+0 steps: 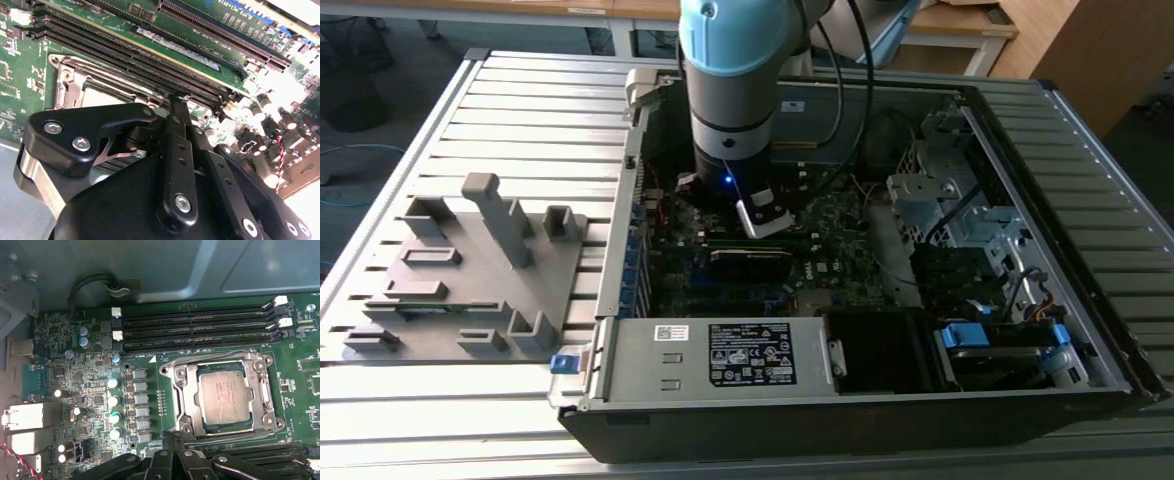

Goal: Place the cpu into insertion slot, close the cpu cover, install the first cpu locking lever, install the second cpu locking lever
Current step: 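Install the second cpu locking lever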

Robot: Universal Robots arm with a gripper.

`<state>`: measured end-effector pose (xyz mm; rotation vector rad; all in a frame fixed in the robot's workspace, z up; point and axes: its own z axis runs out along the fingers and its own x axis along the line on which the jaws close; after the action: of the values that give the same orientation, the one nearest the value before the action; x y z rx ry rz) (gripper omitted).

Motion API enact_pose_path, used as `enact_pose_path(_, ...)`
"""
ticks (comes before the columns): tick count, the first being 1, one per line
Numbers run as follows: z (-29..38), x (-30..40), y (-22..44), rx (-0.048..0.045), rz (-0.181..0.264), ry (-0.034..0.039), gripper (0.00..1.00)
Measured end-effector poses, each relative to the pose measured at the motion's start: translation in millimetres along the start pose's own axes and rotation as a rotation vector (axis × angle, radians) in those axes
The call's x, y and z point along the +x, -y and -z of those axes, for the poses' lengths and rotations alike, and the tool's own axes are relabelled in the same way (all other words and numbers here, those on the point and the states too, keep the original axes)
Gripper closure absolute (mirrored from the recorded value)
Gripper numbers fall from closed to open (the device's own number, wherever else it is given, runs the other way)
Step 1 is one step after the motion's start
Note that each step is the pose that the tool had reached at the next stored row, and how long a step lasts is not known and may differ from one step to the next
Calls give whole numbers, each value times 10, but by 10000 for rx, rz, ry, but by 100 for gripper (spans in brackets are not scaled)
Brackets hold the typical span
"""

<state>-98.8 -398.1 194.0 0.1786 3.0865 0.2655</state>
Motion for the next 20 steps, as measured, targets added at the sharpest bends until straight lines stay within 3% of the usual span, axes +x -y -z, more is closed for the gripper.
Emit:
enact_pose_path(13,-23,24,16,0,0,-1,90)
enact_pose_path(20,52,22,3,0,0,-1,90)
